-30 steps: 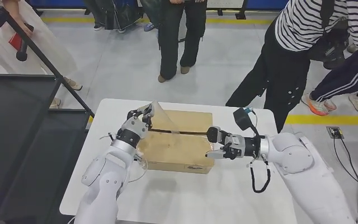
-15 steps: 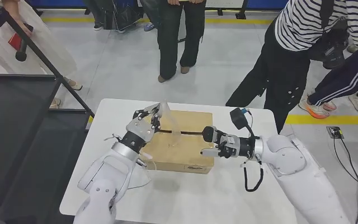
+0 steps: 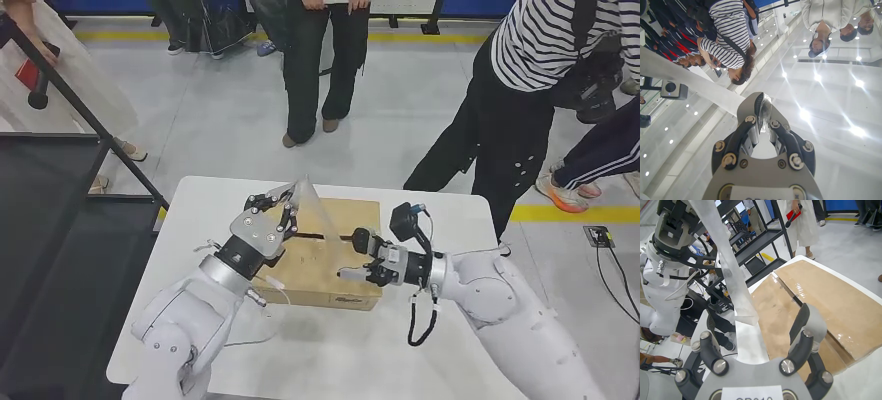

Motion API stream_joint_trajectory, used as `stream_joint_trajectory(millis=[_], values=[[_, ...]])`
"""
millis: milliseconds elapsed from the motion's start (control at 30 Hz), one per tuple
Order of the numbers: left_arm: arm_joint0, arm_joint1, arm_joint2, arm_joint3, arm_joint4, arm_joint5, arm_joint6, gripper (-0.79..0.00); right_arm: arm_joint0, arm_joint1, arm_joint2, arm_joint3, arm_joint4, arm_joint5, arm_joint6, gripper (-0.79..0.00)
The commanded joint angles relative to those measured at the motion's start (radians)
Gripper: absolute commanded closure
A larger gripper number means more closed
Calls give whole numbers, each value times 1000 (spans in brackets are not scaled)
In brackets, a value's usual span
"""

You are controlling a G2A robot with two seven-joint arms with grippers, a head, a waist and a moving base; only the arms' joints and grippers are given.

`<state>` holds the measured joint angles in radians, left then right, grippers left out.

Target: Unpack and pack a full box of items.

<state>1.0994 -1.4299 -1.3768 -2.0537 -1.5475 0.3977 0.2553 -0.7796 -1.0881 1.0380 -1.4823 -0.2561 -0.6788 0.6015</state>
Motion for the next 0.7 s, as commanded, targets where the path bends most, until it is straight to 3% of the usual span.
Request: stream_joint_trajectory(millis=[0,67,133,467,600,667], values=[[0,1,0,-1,-2,-2,0,0,5,-2,-4,20,53,-16,11,-477],[0,1,1,-1,-4,-6,-1,0,9,-4,-7,36,103,-35,23,-277],[0,2,2,0,-9,-6,-4,0,13,-5,-13,50,142,-43,39,-179],[0,5,0,-10,-42,-7,5,0,40,-14,-33,76,169,-4,67,-120],[0,7,-3,-13,-47,-6,9,0,42,-16,-30,80,171,-8,64,-3],[0,8,-6,-10,-47,-8,13,0,37,-15,-24,78,169,-10,59,0]])
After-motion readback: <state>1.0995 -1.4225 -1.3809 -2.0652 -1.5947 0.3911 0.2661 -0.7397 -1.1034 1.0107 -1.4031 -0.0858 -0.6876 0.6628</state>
